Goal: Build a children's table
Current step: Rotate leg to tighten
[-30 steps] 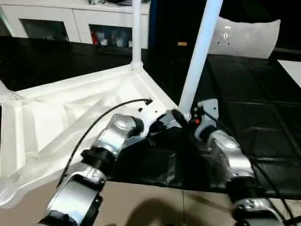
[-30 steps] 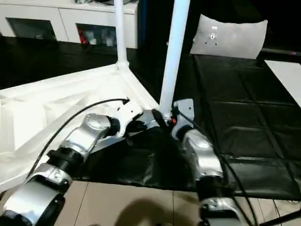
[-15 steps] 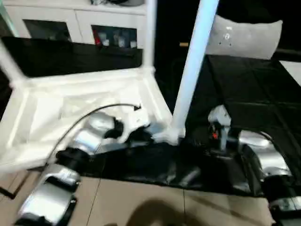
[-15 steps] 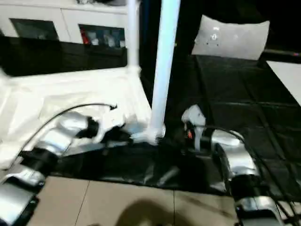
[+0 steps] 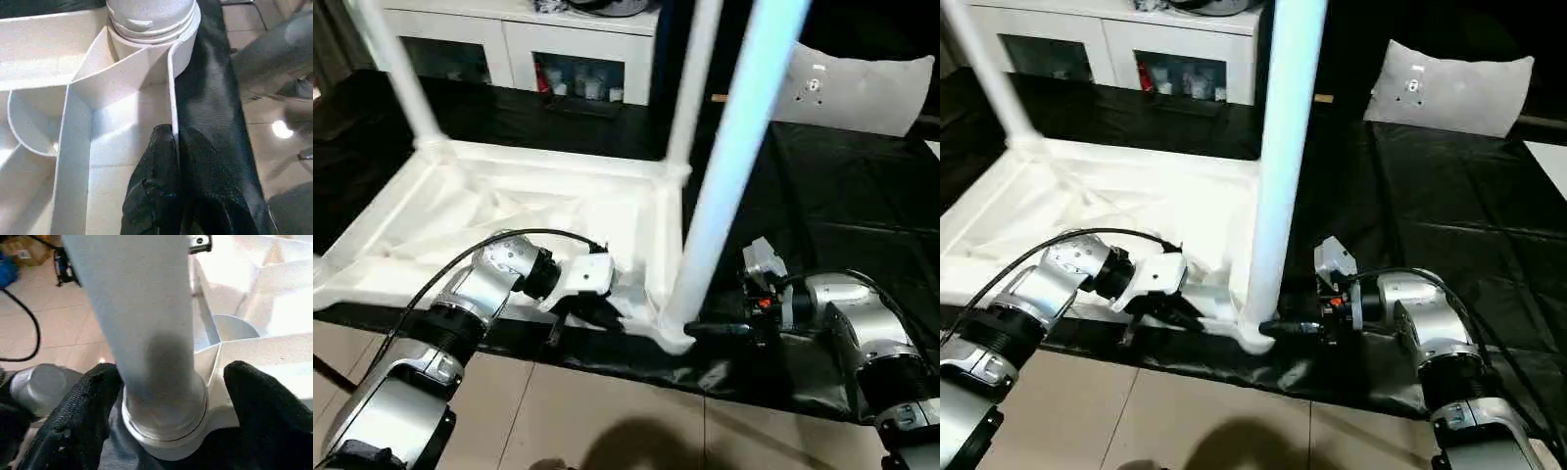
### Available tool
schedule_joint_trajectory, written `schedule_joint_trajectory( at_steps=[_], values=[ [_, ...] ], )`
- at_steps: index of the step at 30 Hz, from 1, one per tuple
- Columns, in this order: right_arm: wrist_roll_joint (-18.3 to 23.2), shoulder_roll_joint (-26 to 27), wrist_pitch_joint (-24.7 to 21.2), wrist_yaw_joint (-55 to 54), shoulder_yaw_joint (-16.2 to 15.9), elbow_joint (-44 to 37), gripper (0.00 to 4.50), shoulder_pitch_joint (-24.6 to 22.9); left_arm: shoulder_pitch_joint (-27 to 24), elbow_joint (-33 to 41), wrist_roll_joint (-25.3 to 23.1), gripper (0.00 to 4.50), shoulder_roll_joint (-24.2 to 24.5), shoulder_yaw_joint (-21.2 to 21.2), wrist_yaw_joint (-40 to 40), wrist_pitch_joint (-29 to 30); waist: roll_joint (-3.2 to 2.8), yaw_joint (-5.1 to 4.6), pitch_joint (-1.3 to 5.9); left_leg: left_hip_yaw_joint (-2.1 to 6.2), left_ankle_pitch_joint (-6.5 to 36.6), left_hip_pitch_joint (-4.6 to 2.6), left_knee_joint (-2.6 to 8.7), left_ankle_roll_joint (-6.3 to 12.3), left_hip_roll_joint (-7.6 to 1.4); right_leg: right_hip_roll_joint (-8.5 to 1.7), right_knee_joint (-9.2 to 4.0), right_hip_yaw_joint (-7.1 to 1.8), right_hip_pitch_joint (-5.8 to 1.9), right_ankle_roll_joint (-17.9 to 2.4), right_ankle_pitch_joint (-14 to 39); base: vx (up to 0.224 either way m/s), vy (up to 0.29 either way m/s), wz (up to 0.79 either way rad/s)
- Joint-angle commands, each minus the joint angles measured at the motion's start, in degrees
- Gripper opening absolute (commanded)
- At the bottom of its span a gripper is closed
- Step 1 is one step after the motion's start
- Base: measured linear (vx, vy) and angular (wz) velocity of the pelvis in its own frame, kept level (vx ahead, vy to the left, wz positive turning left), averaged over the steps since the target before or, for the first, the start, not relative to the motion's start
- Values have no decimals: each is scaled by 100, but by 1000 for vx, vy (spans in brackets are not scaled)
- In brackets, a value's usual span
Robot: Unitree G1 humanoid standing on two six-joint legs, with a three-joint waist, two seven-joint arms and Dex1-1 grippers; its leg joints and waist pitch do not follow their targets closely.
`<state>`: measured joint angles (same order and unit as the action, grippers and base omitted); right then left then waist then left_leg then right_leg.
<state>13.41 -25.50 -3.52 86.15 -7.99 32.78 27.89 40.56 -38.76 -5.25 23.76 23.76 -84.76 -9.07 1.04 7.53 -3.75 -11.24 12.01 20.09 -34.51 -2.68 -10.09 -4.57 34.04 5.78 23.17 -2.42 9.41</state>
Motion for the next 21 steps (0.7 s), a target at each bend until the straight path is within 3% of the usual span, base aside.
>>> schedule_joint_trajectory(
  at_steps=[1, 12, 19, 21],
  values=[
    [52, -18, -13, 111, -52, -4, 330, 99, 58, 29, -149, 0, -29, 334, -291, -172, 9, -23, 443, 148, 676, -47, 397, 371, -407, -532, -357, -356, -322, -1162, 1462, 0, 0, 0],
    [163, 129, -235, 413, -184, -22, 230, 141, 45, 30, -133, 0, 9, 386, -489, -293, 15, 26, 448, 149, 650, -50, 398, 333, -407, -532, -350, -355, -320, -1144, 1466, 0, 0, 0],
    [207, 157, -395, 502, -263, -93, 210, 126, 35, 6, -124, 0, 39, 362, -482, -236, 12, 21, 444, 152, 676, -42, 400, 290, -398, -529, -361, -356, -325, -1078, 1592, 0, 0, 0],
    [355, 215, -634, 443, -173, -225, 208, 71, 25, 7, -74, 0, -3, 296, -421, -45, 22, 20, 443, 149, 652, -49, 401, 293, -398, -524, -355, -355, -327, -1085, 1575, 0, 0, 0]
  ],
)
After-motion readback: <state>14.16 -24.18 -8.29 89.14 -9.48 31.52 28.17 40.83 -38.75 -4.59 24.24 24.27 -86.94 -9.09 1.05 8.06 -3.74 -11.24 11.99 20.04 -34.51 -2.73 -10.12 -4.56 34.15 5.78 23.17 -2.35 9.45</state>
